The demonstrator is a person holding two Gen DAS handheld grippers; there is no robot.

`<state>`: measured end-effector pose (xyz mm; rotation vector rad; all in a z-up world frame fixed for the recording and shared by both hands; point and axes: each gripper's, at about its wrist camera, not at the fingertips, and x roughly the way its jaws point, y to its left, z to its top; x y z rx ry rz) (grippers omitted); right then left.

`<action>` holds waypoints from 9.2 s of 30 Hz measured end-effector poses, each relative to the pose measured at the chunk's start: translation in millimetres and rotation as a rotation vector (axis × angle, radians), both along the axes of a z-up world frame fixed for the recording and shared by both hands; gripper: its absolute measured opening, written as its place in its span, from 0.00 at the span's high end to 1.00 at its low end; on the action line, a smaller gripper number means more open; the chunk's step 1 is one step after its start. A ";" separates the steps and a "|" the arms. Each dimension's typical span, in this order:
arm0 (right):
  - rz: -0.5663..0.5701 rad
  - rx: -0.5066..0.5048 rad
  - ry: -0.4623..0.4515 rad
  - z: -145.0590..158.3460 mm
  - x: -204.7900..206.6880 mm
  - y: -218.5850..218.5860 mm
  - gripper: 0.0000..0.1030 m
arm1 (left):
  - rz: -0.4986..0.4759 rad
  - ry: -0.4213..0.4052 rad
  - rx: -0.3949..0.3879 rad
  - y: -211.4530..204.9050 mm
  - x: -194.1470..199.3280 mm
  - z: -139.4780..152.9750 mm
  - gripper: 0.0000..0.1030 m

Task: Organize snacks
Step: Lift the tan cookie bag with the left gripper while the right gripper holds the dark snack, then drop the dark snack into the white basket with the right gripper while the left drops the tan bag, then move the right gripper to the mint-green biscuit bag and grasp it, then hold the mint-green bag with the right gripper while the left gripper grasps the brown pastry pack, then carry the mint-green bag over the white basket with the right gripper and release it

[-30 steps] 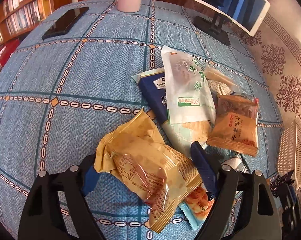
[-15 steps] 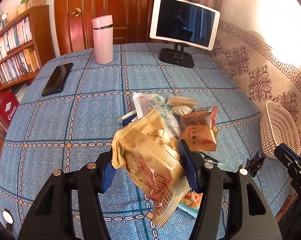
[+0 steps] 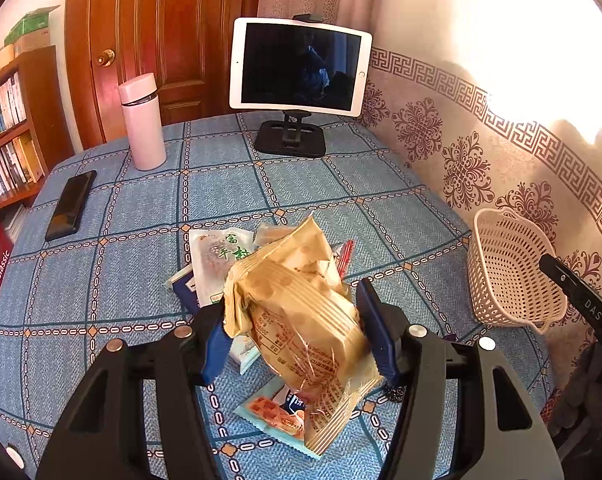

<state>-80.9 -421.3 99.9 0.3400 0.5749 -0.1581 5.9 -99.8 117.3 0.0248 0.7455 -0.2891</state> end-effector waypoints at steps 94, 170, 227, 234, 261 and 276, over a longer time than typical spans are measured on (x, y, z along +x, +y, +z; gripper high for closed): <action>-0.001 -0.103 -0.066 -15.6 -34.2 39.4 0.33 | -0.190 -0.073 -0.063 -101.8 39.8 24.0 0.03; 0.370 -0.063 0.288 -90.7 24.2 157.7 0.52 | 0.023 0.142 0.053 7.8 43.2 -85.6 0.03; 0.359 -0.045 0.253 -93.0 0.7 132.6 0.51 | 0.255 0.277 0.069 61.5 5.3 -108.0 0.02; 0.358 -0.044 0.250 -94.2 0.0 133.1 0.51 | 0.169 0.287 0.049 54.6 -8.1 -101.6 0.02; 0.361 -0.043 0.244 -91.5 -8.4 134.8 0.51 | -0.087 0.169 0.204 28.1 -28.1 -109.1 0.34; 0.354 -0.024 0.145 -59.0 -14.9 132.9 0.52 | -0.068 0.105 0.124 34.3 -33.5 -76.0 0.42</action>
